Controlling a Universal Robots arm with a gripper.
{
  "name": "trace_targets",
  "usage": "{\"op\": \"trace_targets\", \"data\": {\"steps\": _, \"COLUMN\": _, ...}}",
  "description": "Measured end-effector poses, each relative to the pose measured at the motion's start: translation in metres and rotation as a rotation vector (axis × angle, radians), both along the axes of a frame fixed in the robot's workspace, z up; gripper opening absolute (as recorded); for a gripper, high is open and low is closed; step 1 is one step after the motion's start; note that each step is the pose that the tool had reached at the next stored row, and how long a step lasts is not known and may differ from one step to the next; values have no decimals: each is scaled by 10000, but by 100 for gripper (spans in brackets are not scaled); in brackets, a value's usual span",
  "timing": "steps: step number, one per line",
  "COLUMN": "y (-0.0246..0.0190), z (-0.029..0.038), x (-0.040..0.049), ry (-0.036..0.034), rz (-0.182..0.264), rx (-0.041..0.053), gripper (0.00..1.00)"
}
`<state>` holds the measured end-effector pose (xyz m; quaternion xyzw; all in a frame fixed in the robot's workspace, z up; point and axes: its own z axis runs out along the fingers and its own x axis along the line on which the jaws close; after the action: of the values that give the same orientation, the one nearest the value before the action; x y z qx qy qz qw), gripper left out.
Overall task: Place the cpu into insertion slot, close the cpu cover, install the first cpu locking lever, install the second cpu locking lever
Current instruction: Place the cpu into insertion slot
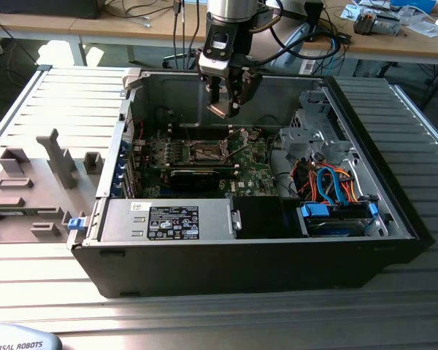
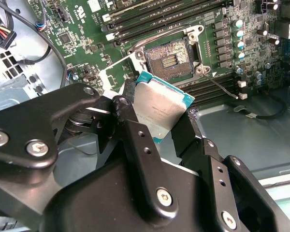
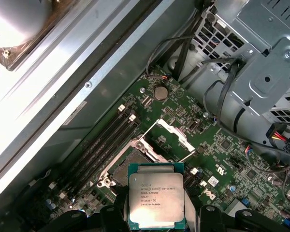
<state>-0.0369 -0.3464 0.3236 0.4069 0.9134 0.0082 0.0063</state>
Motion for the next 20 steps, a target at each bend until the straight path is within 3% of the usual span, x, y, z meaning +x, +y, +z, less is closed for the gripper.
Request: {"op": "trace_targets", "data": {"steps": 20, "y": 0, "z": -1, "x": 0, "ry": 0, "rz": -182, "rx": -2, "gripper": 54}}
